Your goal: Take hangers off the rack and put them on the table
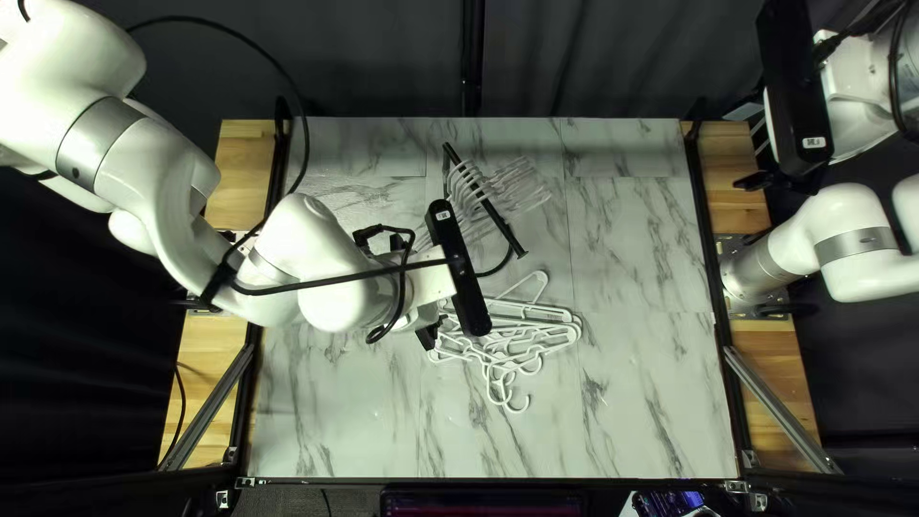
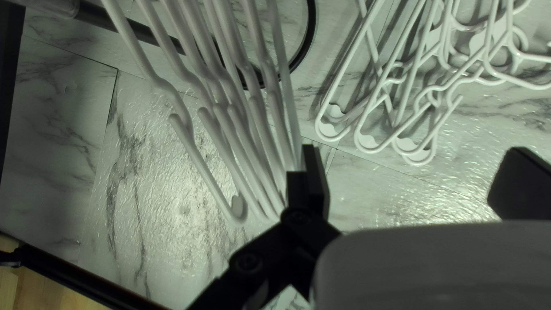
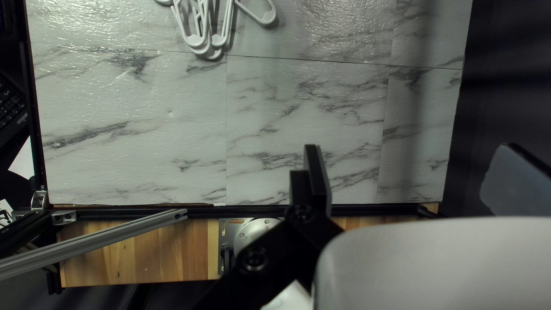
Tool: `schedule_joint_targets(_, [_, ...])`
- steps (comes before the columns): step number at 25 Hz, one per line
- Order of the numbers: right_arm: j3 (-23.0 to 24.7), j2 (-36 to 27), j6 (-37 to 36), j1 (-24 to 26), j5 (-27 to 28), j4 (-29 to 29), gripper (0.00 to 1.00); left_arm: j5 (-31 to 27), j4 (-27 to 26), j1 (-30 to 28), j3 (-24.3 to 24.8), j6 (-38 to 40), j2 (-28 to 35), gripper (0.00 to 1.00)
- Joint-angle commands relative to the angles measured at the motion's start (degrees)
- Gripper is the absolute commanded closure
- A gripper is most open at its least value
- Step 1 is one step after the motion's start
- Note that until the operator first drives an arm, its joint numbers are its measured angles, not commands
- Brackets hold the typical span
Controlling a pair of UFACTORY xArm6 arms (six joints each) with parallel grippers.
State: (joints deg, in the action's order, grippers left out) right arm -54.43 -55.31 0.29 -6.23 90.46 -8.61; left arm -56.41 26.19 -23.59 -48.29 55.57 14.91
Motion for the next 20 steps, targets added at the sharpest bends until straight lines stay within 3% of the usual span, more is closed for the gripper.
schedule_joint_targets(1, [0.0,0.0,0.0,0.0,0.0,0.0,0.0,1.28,0.18,0.45,1.43,0.13,1.06,0.0])
schedule_joint_targets(20, [0.0,0.0,0.0,0.0,0.0,0.0,0.0,3.64,-0.12,1.44,2.99,-0.08,1.47,0.0])
